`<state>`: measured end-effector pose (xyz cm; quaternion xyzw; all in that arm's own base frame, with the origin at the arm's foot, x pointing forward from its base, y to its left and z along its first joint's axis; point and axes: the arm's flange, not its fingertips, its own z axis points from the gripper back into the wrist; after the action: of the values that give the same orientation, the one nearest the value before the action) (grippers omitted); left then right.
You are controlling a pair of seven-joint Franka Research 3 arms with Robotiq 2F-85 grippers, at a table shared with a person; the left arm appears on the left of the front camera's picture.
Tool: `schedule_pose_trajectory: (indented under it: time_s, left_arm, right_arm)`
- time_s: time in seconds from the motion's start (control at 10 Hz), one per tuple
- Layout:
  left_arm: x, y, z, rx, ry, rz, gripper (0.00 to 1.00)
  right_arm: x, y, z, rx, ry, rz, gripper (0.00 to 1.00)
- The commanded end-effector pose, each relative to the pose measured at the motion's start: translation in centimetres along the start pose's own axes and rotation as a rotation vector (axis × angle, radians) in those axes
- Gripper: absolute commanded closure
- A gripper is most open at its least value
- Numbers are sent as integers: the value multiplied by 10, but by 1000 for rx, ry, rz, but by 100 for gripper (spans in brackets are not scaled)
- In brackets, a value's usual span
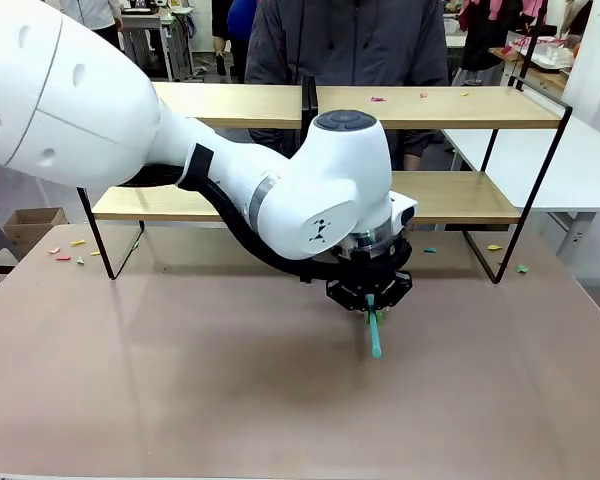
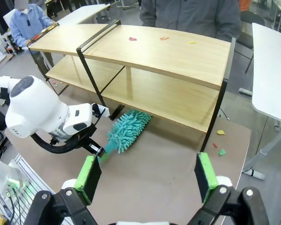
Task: Clean the shelves.
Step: Clean another randomly selected level of the Shelf with the Duster.
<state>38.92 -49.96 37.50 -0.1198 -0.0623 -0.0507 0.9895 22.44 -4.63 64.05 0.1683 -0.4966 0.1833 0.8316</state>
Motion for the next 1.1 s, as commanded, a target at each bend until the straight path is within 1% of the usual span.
schedule_pose_trajectory:
  time_s: [0.0, 0.3, 0.6, 0.9, 1.0]
  left_arm:
    - [6, -7, 3, -70, 43, -38, 88]
    - [12, -43, -11, -107, 112, -100, 88]
    - [22, -72, -7, -190, 119, -110, 88]
    - [26, -106, -17, -223, 194, -164, 88]
    - [29, -119, -16, -264, 204, -168, 88]
  right_arm:
    - [1, 0, 0, -1, -1, 0, 0]
    - [1, 0, 0, -1, -1, 0, 0]
    - [1, 0, 0, -1, -1, 0, 0]
    - [1, 0, 0, -1, -1, 0, 0]
    - [1, 0, 0, -1, -1, 0, 0]
